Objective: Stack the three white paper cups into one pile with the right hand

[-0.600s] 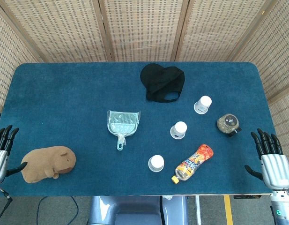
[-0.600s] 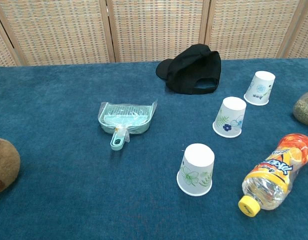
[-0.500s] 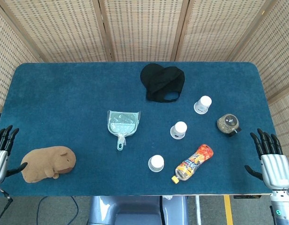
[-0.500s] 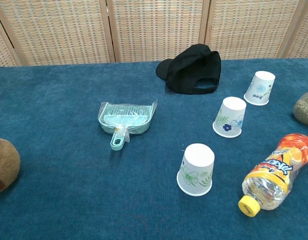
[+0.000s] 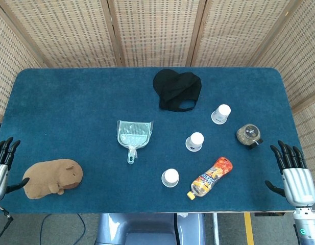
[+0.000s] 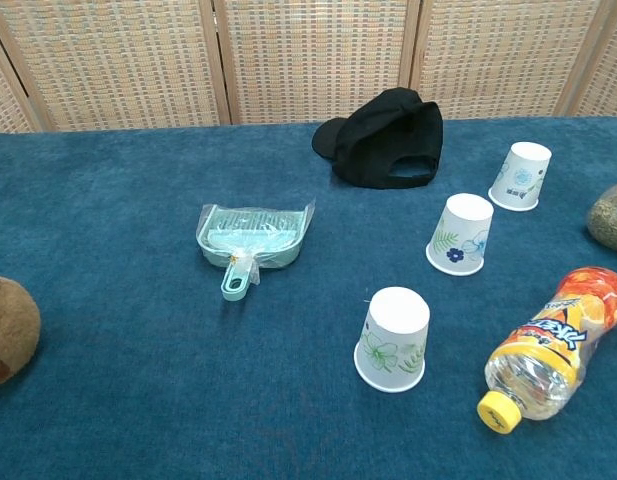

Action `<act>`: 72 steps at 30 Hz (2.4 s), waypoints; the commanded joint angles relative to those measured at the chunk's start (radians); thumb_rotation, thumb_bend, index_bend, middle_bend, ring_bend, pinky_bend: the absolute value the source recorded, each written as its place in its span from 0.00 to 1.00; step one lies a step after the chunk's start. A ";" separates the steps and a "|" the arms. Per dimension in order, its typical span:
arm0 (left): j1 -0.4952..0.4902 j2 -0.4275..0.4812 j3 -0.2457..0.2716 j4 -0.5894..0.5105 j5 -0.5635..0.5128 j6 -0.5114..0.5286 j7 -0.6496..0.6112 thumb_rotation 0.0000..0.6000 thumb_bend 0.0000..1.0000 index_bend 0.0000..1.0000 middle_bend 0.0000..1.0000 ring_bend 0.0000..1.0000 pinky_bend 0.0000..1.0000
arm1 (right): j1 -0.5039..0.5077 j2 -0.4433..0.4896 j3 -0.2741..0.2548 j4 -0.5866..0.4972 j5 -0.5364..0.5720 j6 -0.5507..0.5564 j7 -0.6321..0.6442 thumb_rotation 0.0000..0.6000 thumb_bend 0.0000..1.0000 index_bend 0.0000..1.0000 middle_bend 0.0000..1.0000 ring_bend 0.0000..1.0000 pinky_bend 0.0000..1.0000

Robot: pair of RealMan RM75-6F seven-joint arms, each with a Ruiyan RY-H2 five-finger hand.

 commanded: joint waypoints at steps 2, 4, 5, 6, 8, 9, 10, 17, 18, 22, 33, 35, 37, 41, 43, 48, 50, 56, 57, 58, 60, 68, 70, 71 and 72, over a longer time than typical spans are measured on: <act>0.001 0.002 -0.001 -0.001 -0.002 0.000 -0.002 1.00 0.03 0.00 0.00 0.00 0.00 | 0.001 0.001 -0.003 0.003 -0.004 -0.003 0.004 1.00 0.11 0.12 0.00 0.00 0.00; 0.001 0.003 -0.002 -0.003 -0.004 0.000 -0.002 1.00 0.03 0.00 0.00 0.00 0.00 | 0.003 0.000 -0.004 0.006 -0.008 -0.005 0.006 1.00 0.11 0.13 0.00 0.00 0.00; 0.002 0.004 -0.003 -0.003 -0.004 0.001 -0.003 1.00 0.03 0.00 0.00 0.00 0.00 | 0.003 0.000 -0.005 0.007 -0.009 -0.006 0.006 1.00 0.11 0.13 0.00 0.00 0.00; 0.002 0.004 -0.003 -0.004 -0.004 0.002 -0.003 1.00 0.03 0.00 0.00 0.00 0.00 | 0.003 0.001 -0.006 0.007 -0.010 -0.006 0.008 1.00 0.11 0.13 0.00 0.00 0.00; 0.003 0.004 -0.003 -0.004 -0.003 0.003 -0.003 1.00 0.03 0.00 0.00 0.00 0.00 | 0.003 0.002 -0.006 0.007 -0.011 -0.006 0.013 1.00 0.11 0.13 0.00 0.00 0.00; 0.002 0.004 -0.002 -0.004 -0.003 0.002 -0.003 1.00 0.03 0.00 0.00 0.00 0.00 | 0.004 0.003 -0.006 0.008 -0.012 -0.006 0.017 1.00 0.11 0.13 0.00 0.00 0.00; 0.002 0.004 -0.003 -0.004 -0.004 0.001 -0.003 1.00 0.03 0.00 0.00 0.00 0.00 | 0.004 0.004 -0.006 0.009 -0.012 -0.006 0.019 1.00 0.11 0.13 0.00 0.00 0.00; 0.001 0.004 -0.003 -0.004 -0.008 -0.004 -0.004 1.00 0.03 0.00 0.00 0.00 0.00 | 0.021 0.003 -0.011 0.024 -0.049 -0.010 0.045 1.00 0.11 0.15 0.00 0.00 0.00; 0.001 0.003 -0.004 -0.004 -0.009 -0.005 -0.003 1.00 0.03 0.00 0.00 0.00 0.00 | 0.025 0.003 -0.012 0.026 -0.053 -0.013 0.051 1.00 0.11 0.16 0.00 0.00 0.00; -0.002 0.005 -0.006 -0.005 -0.018 -0.014 -0.006 1.00 0.03 0.00 0.00 0.00 0.00 | 0.063 0.009 -0.013 0.036 -0.087 -0.049 0.075 1.00 0.11 0.17 0.00 0.00 0.00; -0.004 0.005 -0.014 0.000 -0.032 -0.017 -0.007 1.00 0.03 0.00 0.00 0.00 0.00 | 0.232 0.118 -0.056 -0.015 -0.255 -0.205 0.302 1.00 0.16 0.28 0.01 0.00 0.00; -0.005 0.002 -0.013 0.001 -0.030 -0.019 -0.003 1.00 0.03 0.00 0.00 0.00 0.00 | 0.253 0.125 -0.059 -0.023 -0.274 -0.215 0.334 1.00 0.16 0.30 0.02 0.00 0.00; -0.006 0.000 -0.012 0.002 -0.026 -0.018 0.000 1.00 0.03 0.00 0.00 0.00 0.00 | 0.270 0.129 -0.065 -0.031 -0.293 -0.226 0.349 1.00 0.16 0.32 0.03 0.00 0.00; -0.007 -0.005 -0.012 0.004 -0.022 -0.015 0.006 1.00 0.03 0.00 0.00 0.00 0.00 | 0.294 0.120 -0.071 -0.070 -0.317 -0.244 0.329 1.00 0.19 0.34 0.04 0.00 0.00; -0.007 -0.007 -0.013 0.006 -0.023 -0.014 0.009 1.00 0.03 0.00 0.00 0.00 0.00 | 0.300 0.112 -0.071 -0.090 -0.312 -0.260 0.300 1.00 0.21 0.36 0.04 0.00 0.00; -0.005 -0.007 -0.018 0.006 -0.031 -0.012 0.002 1.00 0.03 0.00 0.00 0.00 0.00 | 0.321 0.082 -0.078 -0.152 -0.293 -0.327 0.217 1.00 0.24 0.38 0.05 0.00 0.00; -0.005 -0.005 -0.018 0.006 -0.032 -0.013 -0.002 1.00 0.03 0.00 0.00 0.00 0.00 | 0.331 0.067 -0.082 -0.168 -0.292 -0.351 0.189 1.00 0.24 0.38 0.05 0.00 0.00; -0.007 -0.010 -0.017 0.009 -0.030 -0.014 0.010 1.00 0.03 0.00 0.00 0.00 0.00 | 0.360 0.016 -0.072 -0.198 -0.262 -0.409 0.127 1.00 0.24 0.39 0.06 0.00 0.00; -0.008 -0.011 -0.017 0.009 -0.030 -0.015 0.012 1.00 0.03 0.00 0.00 0.00 0.00 | 0.368 0.004 -0.065 -0.201 -0.248 -0.423 0.113 1.00 0.24 0.39 0.06 0.00 0.00; -0.008 -0.012 -0.016 0.008 -0.029 -0.016 0.013 1.00 0.03 0.00 0.00 0.00 0.00 | 0.373 -0.005 -0.060 -0.204 -0.236 -0.433 0.105 1.00 0.24 0.39 0.07 0.00 0.00; -0.009 -0.013 -0.015 0.008 -0.028 -0.018 0.014 1.00 0.03 0.00 0.00 0.00 0.00 | 0.387 -0.027 -0.046 -0.213 -0.201 -0.461 0.090 1.00 0.25 0.39 0.07 0.00 0.00; -0.009 -0.011 -0.015 0.008 -0.028 -0.020 0.005 1.00 0.03 0.00 0.00 0.00 0.00 | 0.429 -0.081 -0.009 -0.243 -0.112 -0.528 0.012 1.00 0.25 0.39 0.07 0.00 0.00; -0.010 -0.010 -0.015 0.009 -0.028 -0.021 0.003 1.00 0.03 0.00 0.00 0.00 0.00 | 0.437 -0.094 -0.003 -0.248 -0.095 -0.540 -0.010 1.00 0.25 0.39 0.07 0.00 0.00; -0.011 -0.010 -0.015 0.009 -0.028 -0.023 0.002 1.00 0.03 0.00 0.00 0.00 0.00 | 0.442 -0.103 0.002 -0.252 -0.078 -0.549 -0.023 1.00 0.25 0.39 0.07 0.00 0.00; -0.011 -0.010 -0.014 0.009 -0.027 -0.023 0.001 1.00 0.03 0.00 0.00 0.00 0.00 | 0.446 -0.110 0.005 -0.255 -0.066 -0.556 -0.030 1.00 0.25 0.39 0.07 0.00 0.00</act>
